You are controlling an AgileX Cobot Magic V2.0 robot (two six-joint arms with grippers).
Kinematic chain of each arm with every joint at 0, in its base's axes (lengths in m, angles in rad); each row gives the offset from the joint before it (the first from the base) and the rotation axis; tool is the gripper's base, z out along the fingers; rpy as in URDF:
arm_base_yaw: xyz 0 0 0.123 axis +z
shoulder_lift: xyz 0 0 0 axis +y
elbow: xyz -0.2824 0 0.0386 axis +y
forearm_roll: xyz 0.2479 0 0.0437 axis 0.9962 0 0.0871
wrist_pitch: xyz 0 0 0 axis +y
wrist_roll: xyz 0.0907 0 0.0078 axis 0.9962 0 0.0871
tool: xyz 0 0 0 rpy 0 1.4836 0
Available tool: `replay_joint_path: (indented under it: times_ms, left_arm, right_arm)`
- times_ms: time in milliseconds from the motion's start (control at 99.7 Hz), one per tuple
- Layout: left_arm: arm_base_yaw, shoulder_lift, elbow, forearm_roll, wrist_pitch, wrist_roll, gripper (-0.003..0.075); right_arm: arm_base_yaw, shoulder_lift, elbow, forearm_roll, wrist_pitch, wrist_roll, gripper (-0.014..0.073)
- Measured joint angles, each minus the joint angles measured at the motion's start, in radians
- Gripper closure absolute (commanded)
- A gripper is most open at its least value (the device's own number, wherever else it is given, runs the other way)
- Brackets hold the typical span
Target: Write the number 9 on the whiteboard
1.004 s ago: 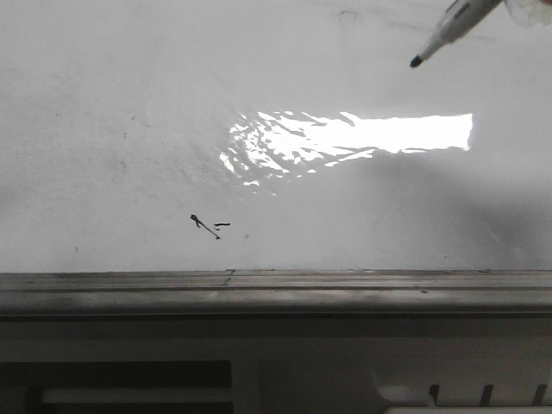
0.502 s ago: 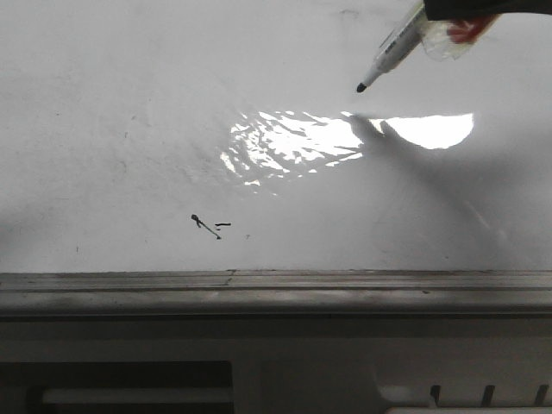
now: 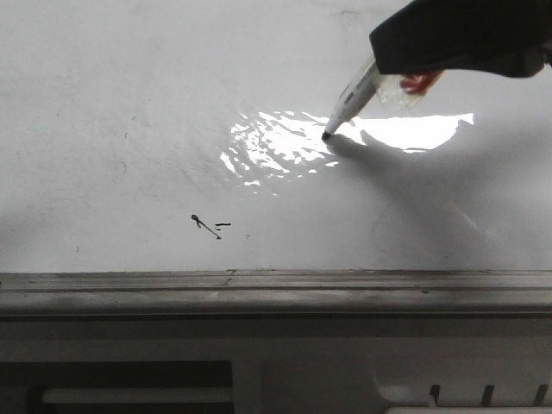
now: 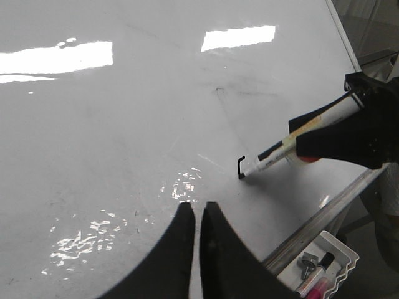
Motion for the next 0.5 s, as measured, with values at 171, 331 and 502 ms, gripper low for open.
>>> replay_joint_path:
  times_ms: [171, 331, 502]
  left_arm:
    - [0.0, 0.0, 0.0, 0.0, 0.0, 0.0, 0.0738]
    - [0.0, 0.0, 0.0, 0.0, 0.0, 0.0, 0.0738]
    - [0.0, 0.0, 0.0, 0.0, 0.008, 0.0, 0.0738]
  right_arm:
    - [-0.008, 0.0, -0.002, 0.002, 0.058, 0.0, 0.0643]
    - [-0.034, 0.0, -0.025, -0.001, 0.092, 0.002, 0.0643]
    - [-0.083, 0.002, -0.095, -0.035, 0.129, 0.0, 0.0643]
